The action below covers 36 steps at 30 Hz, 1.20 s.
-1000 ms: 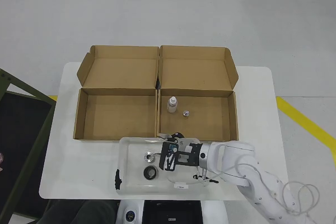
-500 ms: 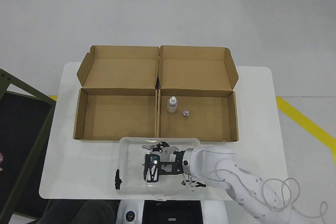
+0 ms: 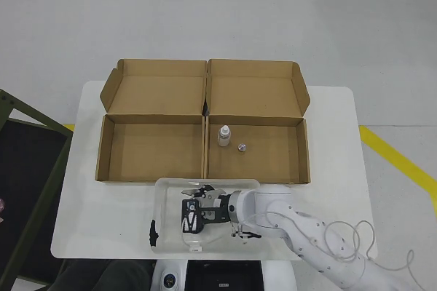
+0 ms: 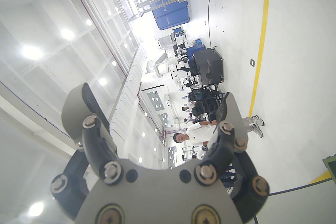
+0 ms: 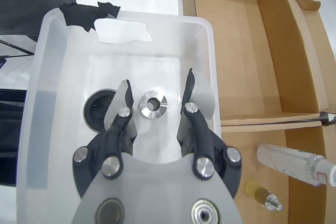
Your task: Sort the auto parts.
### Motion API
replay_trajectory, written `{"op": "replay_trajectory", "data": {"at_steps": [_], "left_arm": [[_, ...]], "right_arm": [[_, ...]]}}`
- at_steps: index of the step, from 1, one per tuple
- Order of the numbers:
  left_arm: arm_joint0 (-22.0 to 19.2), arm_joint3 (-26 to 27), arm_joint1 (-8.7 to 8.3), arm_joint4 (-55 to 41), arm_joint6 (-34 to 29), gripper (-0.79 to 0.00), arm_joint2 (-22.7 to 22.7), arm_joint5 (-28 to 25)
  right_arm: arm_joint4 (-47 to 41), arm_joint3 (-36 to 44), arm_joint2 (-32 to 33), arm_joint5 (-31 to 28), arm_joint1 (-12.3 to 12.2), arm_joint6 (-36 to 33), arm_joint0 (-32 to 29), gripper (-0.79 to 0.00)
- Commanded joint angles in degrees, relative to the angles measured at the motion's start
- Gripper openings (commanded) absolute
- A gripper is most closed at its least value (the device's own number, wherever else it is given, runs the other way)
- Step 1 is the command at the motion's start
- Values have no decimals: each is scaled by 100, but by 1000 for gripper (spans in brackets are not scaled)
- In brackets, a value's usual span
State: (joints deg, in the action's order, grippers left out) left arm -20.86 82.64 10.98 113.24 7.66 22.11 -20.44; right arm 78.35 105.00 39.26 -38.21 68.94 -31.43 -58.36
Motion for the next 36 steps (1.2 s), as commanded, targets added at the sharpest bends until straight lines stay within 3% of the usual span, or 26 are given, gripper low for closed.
{"op": "replay_trajectory", "data": {"at_steps": [1,36], "left_arm": [[0,0,0,0,0,0,0,0],[0,0,0,0,0,0,0,0]], "right_arm": [[-7,-60,-1,-36,8,-15,28,-425],[-9,-802,-83,-199,136,109,137,-425]]}}
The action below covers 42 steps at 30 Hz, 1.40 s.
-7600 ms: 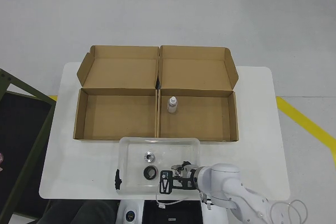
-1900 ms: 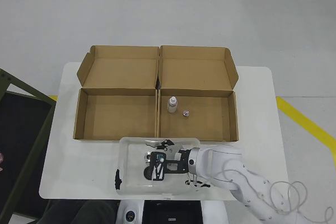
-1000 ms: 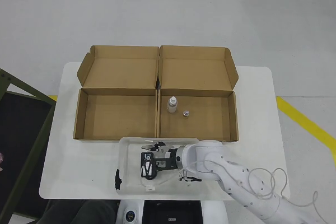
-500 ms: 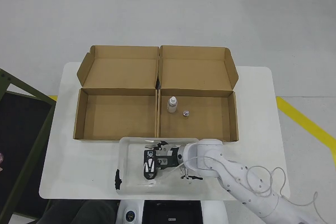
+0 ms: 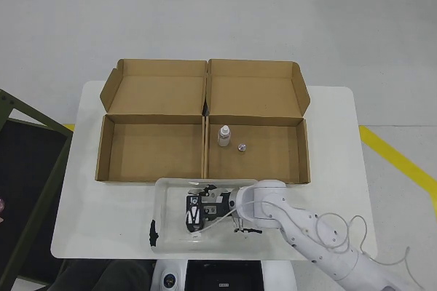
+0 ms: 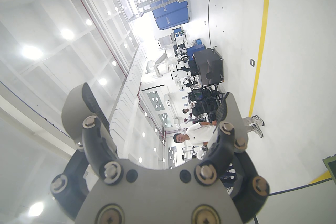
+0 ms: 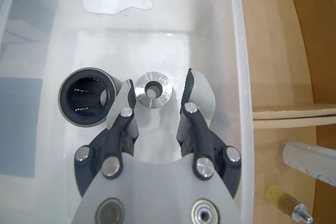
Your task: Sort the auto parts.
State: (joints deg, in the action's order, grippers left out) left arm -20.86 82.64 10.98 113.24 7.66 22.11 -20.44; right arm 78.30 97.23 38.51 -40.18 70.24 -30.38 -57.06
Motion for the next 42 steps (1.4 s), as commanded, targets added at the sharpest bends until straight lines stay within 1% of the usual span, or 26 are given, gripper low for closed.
{"op": "replay_trajectory", "data": {"at_steps": [1,14,19,21,22,25,27,34,42], "left_arm": [[0,0,0,0,0,0,0,0],[0,0,0,0,0,0,0,0],[0,0,0,0,0,0,0,0],[0,0,0,0,0,0,0,0],[0,0,0,0,0,0,0,0],[0,0,0,0,0,0,0,0],[0,0,0,0,0,0,0,0],[0,0,0,0,0,0,0,0],[0,0,0,0,0,0,0,0]], "right_arm": [[-4,-53,-19,-2,14,4,18,-425],[-44,-365,-139,14,114,82,139,-425],[-59,-480,-191,26,157,106,183,-440],[-78,-517,-203,20,172,125,198,-468],[-84,-531,-206,20,178,127,205,-499],[-102,-557,-209,21,193,147,213,-634],[-116,-572,-207,9,200,166,213,-785],[-221,-436,-122,-32,196,267,153,-785],[-267,43,109,-34,139,417,0,-785]]}}
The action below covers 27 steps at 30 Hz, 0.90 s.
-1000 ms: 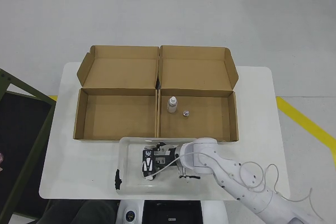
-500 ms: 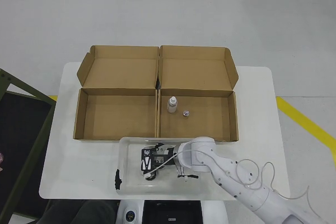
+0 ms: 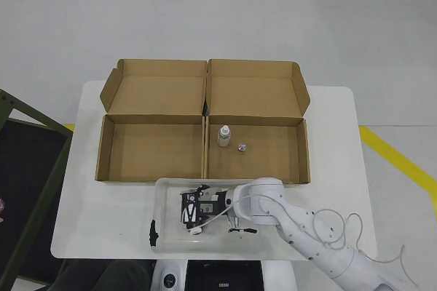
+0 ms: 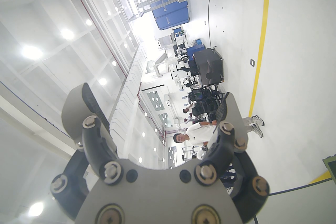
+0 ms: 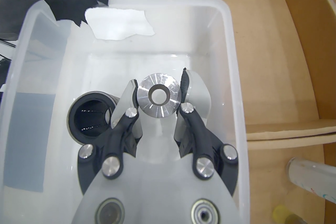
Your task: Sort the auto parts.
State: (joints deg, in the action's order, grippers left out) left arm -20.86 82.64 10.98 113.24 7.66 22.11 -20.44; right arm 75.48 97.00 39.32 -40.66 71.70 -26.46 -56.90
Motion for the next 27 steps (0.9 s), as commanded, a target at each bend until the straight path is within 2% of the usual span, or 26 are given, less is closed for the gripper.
{"op": "replay_trajectory", "data": {"at_steps": [1,17,27], "left_arm": [[0,0,0,0,0,0,0,0],[0,0,0,0,0,0,0,0],[0,0,0,0,0,0,0,0]], "right_arm": [[9,135,60,41,-13,88,-45,-785],[-339,749,567,62,-92,885,-331,-785],[-543,930,853,165,-112,1129,-370,-785]]}}
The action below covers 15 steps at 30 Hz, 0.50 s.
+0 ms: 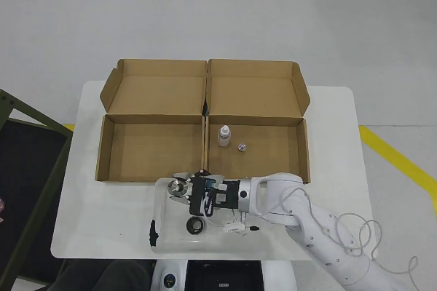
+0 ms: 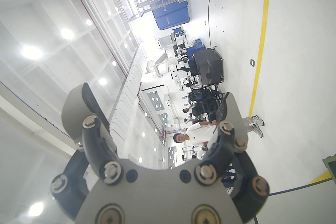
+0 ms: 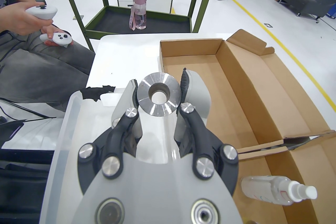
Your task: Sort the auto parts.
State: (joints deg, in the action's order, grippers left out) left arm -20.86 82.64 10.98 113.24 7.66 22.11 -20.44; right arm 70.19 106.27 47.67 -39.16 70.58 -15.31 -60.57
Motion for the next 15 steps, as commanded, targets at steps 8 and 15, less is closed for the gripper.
{"op": "replay_trajectory", "data": {"at_steps": [8,15], "left_arm": [[0,0,0,0,0,0,0,0],[0,0,0,0,0,0,0,0]], "right_arm": [[-156,-26,110,111,16,157,32,-785],[-214,-185,84,257,64,232,158,-785]]}}
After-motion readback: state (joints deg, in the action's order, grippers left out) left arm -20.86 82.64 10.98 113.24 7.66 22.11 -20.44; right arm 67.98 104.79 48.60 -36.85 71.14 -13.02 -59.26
